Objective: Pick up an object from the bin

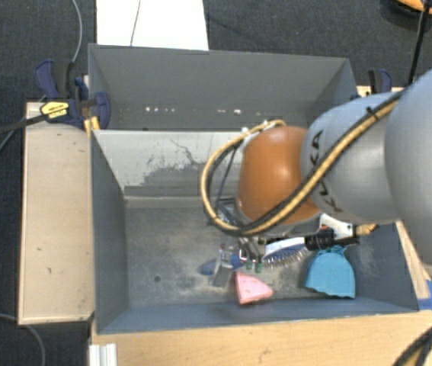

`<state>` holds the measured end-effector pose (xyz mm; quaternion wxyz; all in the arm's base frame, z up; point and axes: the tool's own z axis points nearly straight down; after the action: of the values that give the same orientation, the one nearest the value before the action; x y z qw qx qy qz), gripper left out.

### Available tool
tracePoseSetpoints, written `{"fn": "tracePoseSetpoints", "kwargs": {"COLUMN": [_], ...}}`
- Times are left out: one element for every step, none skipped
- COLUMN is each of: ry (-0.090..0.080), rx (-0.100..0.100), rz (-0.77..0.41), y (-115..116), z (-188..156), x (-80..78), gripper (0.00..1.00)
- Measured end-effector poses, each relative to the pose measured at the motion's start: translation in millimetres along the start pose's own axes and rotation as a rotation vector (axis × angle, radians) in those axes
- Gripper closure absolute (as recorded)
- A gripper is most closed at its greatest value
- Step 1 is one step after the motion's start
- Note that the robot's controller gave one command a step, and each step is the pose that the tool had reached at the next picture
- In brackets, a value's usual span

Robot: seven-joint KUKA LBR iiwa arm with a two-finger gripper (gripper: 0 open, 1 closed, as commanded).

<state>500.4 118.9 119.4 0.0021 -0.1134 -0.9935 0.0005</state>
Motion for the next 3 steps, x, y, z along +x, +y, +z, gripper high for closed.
{"fn": "tracePoseSetpoints", "kwargs": {"ry": [-0.004, -0.002, 0.004], "rx": [-0.003, -0.003, -0.001], "rz": [-0.151, -0.008, -0.006], "y": [-28.7, -62.5, -63.7], "z": [17.7, 46.3, 48.7], "x": [-12.4, -24.4, -22.6], "gripper": [0.00, 1.00, 1.00]}}
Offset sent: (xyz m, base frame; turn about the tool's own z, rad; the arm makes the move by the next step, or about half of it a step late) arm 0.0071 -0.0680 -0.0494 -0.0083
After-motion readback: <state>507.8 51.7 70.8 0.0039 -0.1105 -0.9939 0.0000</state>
